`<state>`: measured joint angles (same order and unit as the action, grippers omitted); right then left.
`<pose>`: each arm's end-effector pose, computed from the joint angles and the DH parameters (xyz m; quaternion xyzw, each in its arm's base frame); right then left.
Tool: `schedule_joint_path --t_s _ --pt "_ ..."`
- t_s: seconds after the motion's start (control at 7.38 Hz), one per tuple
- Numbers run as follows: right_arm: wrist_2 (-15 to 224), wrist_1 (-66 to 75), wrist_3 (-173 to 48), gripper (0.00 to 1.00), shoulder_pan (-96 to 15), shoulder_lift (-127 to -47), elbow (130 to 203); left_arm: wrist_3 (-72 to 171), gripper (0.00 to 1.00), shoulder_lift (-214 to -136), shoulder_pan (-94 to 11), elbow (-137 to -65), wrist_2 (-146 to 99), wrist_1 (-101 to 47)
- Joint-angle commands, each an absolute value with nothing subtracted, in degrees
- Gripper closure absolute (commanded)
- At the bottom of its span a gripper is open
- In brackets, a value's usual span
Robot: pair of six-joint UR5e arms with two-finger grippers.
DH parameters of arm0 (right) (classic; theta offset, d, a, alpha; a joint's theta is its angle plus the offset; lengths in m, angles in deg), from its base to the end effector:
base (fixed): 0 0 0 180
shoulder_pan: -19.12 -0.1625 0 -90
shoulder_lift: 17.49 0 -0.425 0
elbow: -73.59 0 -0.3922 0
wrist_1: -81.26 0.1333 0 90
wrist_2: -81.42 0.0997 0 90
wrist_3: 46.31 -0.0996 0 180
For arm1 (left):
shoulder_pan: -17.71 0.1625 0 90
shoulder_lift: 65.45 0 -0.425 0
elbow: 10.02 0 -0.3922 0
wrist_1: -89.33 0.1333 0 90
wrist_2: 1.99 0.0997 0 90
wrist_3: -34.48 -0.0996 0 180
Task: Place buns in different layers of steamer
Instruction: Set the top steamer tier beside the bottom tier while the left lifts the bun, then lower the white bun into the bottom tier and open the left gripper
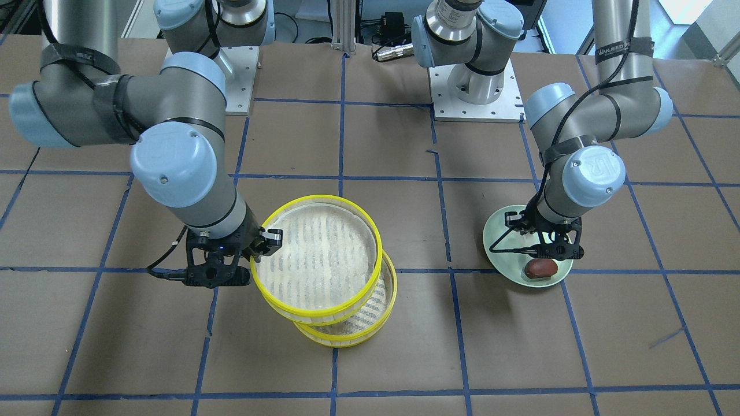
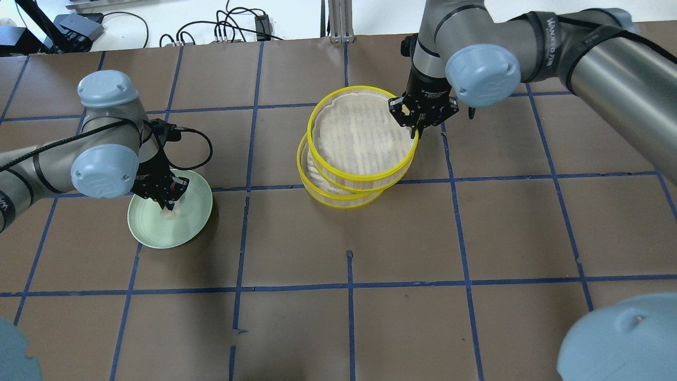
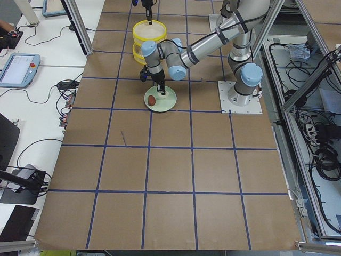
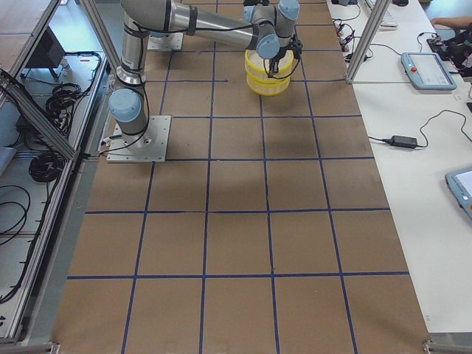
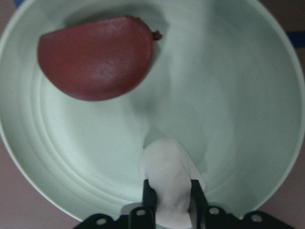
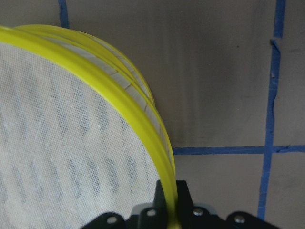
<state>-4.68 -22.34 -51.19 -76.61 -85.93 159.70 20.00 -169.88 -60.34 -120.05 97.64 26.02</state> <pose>0.2015 -0.6052 0.3325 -0.0062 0.9988 0.0385 0.0306 -0.0075 -0.5278 0.2414 0.0276 0.9938 0.0849 0.0661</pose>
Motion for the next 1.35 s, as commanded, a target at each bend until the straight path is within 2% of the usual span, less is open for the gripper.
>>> schedule_joint_path --t_s 0.0,0.27,0.41,0.68,0.81,0.95,1.22 --pt "-6.55 -20.08 -39.62 0.87 -69.59 -86.49 158.58 21.37 0.98 -163.66 -63.65 -114.21 90.62 22.05" --pt "-13.64 -20.69 -30.62 0.91 -67.19 -86.14 159.11 33.71 0.98 -164.15 -71.89 -107.52 83.55 20.78" --pt "-14.8 -20.96 -29.71 0.92 -67.1 -86.22 159.28 40.74 0.98 -166.42 -76.81 -106.54 82.92 21.82" --pt "-14.99 -21.05 -30.57 0.92 -67.18 -85.7 159.81 56.38 0.98 -176.84 -85.7 -105.13 82.04 40.54" --pt "-14.99 -21.13 -31.36 0.92 -67.18 -85.7 159.98 61.58 0.8 -180.99 -87.82 -104.25 79.51 45.51" --pt "-14.99 -21.13 -31.37 0.92 -67.18 -85.7 159.99 62.86 0.01 -182.34 -88.71 -105.03 79.57 45.82" --pt "-14.81 -21.05 -31.28 0.92 -67.18 -85.87 159.9 61.99 0.0 -181.74 -88.72 -106.08 79.92 45.56"
